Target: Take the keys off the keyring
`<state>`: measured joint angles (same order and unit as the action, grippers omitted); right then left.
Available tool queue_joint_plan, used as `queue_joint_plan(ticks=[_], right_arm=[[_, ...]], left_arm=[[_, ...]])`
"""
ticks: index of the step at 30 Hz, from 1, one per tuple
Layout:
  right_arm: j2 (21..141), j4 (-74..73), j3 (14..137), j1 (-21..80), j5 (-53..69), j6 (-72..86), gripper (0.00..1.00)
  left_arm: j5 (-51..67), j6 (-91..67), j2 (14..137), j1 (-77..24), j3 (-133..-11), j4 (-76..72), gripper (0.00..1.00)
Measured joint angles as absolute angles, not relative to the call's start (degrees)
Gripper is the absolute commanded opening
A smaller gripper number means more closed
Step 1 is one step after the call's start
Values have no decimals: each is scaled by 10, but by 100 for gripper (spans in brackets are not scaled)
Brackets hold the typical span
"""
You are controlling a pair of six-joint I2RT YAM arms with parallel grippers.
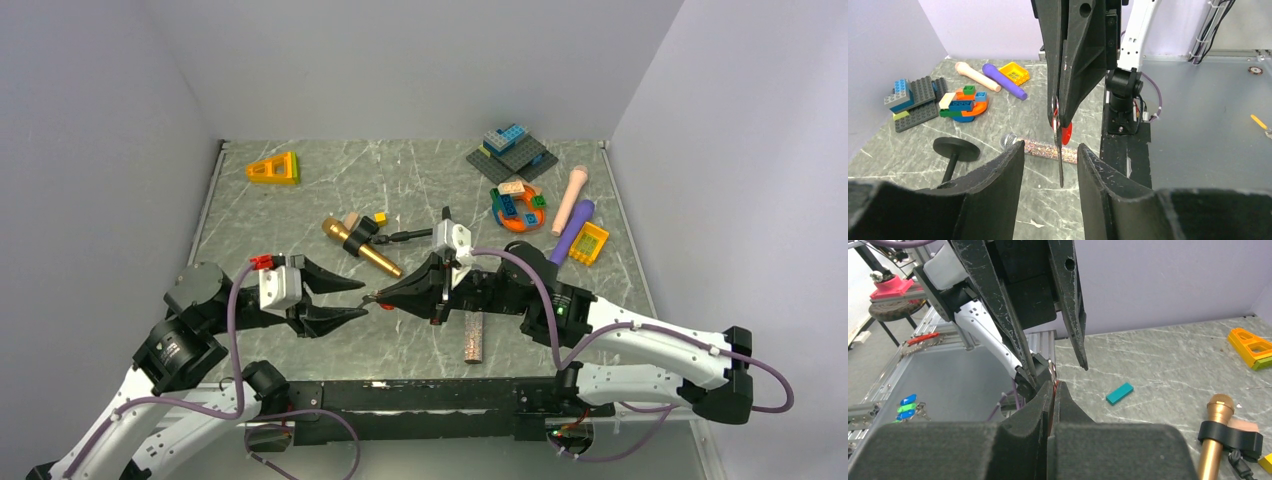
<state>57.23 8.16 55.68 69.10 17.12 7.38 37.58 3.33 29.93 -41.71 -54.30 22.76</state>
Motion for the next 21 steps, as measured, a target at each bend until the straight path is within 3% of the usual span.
queue_joint_plan(ticks=[21], right_arm=[[553,120,535,691,171,82,0]], left_arm=[[380,-121,271,-417,-465,21,31]])
